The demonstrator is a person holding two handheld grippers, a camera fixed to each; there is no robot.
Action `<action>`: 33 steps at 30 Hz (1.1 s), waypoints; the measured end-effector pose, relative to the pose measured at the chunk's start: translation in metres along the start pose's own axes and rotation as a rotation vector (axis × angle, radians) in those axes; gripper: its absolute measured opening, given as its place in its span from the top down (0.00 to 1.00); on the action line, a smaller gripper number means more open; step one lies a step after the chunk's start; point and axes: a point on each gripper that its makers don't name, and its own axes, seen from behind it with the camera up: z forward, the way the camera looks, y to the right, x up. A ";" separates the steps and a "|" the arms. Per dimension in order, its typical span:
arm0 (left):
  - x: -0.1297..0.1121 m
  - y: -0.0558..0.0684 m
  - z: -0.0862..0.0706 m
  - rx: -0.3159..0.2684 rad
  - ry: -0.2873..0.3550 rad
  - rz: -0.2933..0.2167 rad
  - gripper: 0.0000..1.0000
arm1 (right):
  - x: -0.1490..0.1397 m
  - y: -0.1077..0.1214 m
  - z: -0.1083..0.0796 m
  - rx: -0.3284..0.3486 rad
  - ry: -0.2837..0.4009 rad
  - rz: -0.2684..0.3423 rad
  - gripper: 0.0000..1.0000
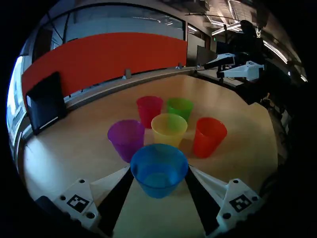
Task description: Pour water
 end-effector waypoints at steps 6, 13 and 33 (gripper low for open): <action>0.025 -0.002 -0.014 0.016 0.058 0.011 0.13 | 0.000 -0.001 0.001 0.000 -0.001 -0.007 0.01; 0.052 -0.006 -0.034 0.042 0.123 0.027 0.13 | -0.002 0.000 0.002 0.000 -0.007 -0.012 0.01; 0.129 -0.014 -0.093 0.090 0.319 0.057 0.13 | -0.027 0.004 0.008 0.010 -0.048 -0.014 0.01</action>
